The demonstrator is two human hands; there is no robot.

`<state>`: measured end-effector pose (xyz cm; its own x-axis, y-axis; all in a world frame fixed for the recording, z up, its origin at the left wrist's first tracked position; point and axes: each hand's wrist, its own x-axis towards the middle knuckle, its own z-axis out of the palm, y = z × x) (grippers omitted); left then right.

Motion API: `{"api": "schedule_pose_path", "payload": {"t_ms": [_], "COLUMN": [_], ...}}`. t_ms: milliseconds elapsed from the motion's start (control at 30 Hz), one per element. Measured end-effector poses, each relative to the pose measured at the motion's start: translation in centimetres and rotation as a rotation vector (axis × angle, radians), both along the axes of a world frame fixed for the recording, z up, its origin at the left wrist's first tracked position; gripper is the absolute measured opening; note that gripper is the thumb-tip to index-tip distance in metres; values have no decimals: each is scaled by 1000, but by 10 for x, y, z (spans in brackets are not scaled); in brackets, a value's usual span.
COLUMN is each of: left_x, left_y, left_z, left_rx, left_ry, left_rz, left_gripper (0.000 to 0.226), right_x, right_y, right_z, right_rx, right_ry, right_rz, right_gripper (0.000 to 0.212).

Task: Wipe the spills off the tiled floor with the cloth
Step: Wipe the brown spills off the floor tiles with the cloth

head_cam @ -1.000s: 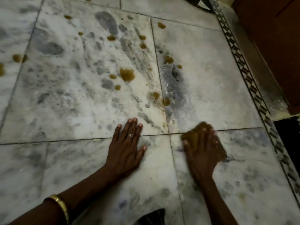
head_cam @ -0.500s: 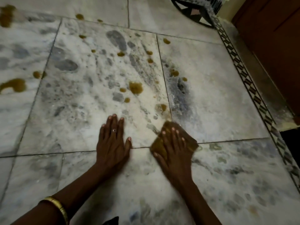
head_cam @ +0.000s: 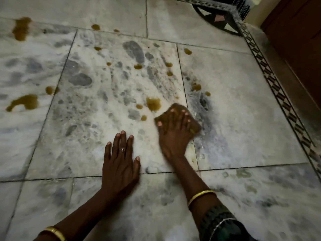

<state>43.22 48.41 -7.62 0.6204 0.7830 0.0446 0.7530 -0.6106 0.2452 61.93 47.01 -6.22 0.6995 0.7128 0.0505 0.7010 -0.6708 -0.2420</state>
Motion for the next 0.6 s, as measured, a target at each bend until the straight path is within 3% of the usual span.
{"api": "schedule_pose_path", "payload": {"t_ms": [100, 200, 367, 500, 600], "left_x": [0, -7, -31, -37, -53], "left_y": [1, 5, 11, 12, 18], "left_z": [0, -1, -1, 2, 3], "left_rx": [8, -12, -6, -8, -14], "left_ry": [-32, -65, -39, -30, -25], "left_rz": [3, -37, -86, -87, -24], "left_gripper": [65, 64, 61, 61, 63], "right_x": [-42, -43, 22, 28, -2], "right_y": [-27, -91, -175, -112, -48], "right_z": [-3, -5, -3, 1, -3], "right_rx": [-24, -78, -93, -36, -60], "right_ry": [-43, -73, -66, 7, 54], "right_rz": [237, 337, 59, -305, -215], "right_gripper": [72, 69, 74, 78, 78]}}
